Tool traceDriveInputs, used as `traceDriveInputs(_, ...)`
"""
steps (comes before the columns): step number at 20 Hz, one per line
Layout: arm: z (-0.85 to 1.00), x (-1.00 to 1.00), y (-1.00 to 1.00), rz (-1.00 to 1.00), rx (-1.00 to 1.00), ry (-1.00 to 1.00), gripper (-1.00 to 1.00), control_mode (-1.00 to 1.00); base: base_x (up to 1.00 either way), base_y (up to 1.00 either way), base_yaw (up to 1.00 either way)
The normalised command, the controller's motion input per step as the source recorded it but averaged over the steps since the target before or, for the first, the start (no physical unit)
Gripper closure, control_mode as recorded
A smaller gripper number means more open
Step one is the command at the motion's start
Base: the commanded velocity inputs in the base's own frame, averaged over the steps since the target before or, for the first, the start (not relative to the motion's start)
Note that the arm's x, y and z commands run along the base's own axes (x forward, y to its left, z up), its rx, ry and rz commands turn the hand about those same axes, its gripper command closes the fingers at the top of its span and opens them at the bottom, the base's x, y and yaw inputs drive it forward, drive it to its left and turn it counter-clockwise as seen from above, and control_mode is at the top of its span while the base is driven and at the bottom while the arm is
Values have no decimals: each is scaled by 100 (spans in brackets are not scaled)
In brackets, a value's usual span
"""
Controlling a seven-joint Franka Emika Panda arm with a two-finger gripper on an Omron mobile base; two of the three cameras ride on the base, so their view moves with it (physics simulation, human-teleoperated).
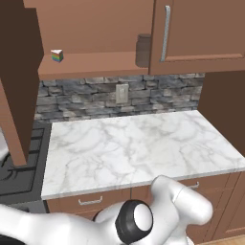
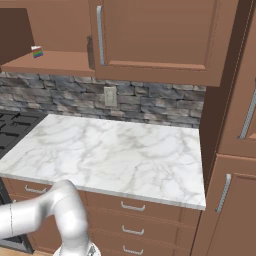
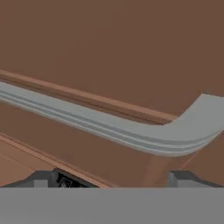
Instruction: Pick the candle and jar from the dining table and place them in the open cabinet. Close the cabinet after placing the objects.
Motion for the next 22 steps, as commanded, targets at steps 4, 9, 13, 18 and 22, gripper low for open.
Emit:
traceDriveInputs(4, -8, -3, -9, -27, 7, -22, -100, -100, 0, 0, 0)
traceDriveInputs(9, -3, -3, -12, -29, 9, -24, -100, -100, 0, 0, 0)
traceDriveInputs(13, 0, -2, -18, -25, 11, -18, -100, -100, 0, 0, 0)
traceDriveInputs(18, 0, 8, -35, -14, 12, -6, -100, -100, 0, 0, 0)
traceDriveInputs(22, 0, 28, -40, -1, 9, 0, -100, -100, 0, 0, 0)
